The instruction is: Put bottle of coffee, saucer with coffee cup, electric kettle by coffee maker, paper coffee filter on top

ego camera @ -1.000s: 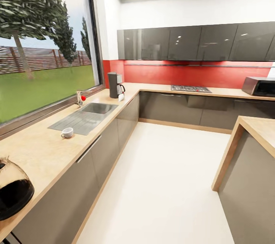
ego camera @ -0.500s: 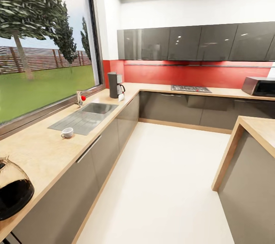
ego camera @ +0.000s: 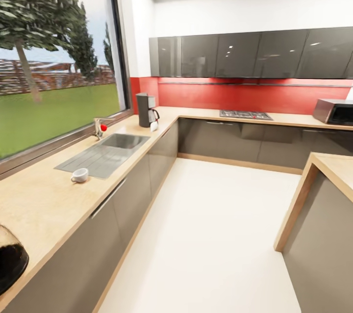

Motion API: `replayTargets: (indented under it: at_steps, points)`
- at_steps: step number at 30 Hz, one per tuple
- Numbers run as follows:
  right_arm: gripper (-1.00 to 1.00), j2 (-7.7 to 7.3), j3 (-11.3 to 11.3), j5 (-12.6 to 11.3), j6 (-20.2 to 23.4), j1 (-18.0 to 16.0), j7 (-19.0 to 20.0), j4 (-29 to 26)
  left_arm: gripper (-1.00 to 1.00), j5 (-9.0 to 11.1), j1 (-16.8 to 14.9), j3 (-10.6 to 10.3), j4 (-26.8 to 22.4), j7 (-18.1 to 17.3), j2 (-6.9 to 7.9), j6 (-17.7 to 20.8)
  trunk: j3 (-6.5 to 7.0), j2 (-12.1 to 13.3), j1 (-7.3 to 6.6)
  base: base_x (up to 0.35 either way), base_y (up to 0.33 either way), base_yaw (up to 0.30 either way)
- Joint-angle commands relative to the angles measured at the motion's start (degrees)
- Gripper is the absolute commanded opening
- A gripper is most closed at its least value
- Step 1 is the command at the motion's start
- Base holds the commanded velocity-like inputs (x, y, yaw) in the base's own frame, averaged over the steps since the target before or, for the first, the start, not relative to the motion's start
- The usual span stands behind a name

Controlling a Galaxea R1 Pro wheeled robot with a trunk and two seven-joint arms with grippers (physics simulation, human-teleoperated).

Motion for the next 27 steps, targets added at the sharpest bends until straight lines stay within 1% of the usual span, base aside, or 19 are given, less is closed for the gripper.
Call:
replayTargets:
  at_steps: [1,3,6,10,13,23,27]
  points:
    - [1.0,0.0,-0.04,-0.02,-0.17,-0.01,-0.04,0.04,1.0,-0.06,-0.13,-0.07,-0.59,-0.09,-0.1,-0.47,-0.05,-0.05,0.05,0.329,-0.015,0.0]
    - [1.0,0.0,-0.04,-0.02,-0.17,-0.02,-0.04,0.04,1.0,-0.07,-0.21,-0.11,-2.1,-0.15,-0.24,-1.08,-0.05,-0.05,0.05,0.332,-0.009,0.0]
    - [1.0,0.0,-0.04,-0.02,-0.17,-0.01,-0.06,0.04,1.0,-0.08,-0.28,-0.21,-6.4,-0.22,-0.42,-1.76,-0.05,-0.05,0.05,0.335,-0.003,0.0]
    - [1.0,0.0,-0.04,-0.02,-0.17,0.0,-0.05,-0.02,1.0,-0.08,-0.29,-0.24,-10.37,-0.25,-0.59,-1.92,-0.05,-0.05,0.05,0.336,-0.001,0.0]
    - [1.0,0.0,-0.04,-0.02,-0.17,0.0,-0.05,-0.04,1.0,-0.03,-0.3,-0.19,-11.37,-0.25,-0.66,-1.91,-0.05,-0.05,0.05,0.336,0.0,0.0]
    - [1.0,0.0,-0.04,-0.02,-0.18,0.0,0.0,-0.13,1.0,-0.15,0.14,-0.22,-10.91,-0.32,-0.56,-2.11,-0.05,-0.05,0.05,0.334,-0.012,-0.004]
    - [1.0,0.0,-0.04,-0.02,-0.19,0.0,0.02,-0.12,1.0,-0.17,0.34,-0.6,-10.88,-0.33,-0.45,-2.22,-0.05,-0.05,0.05,0.301,-0.124,-0.142]
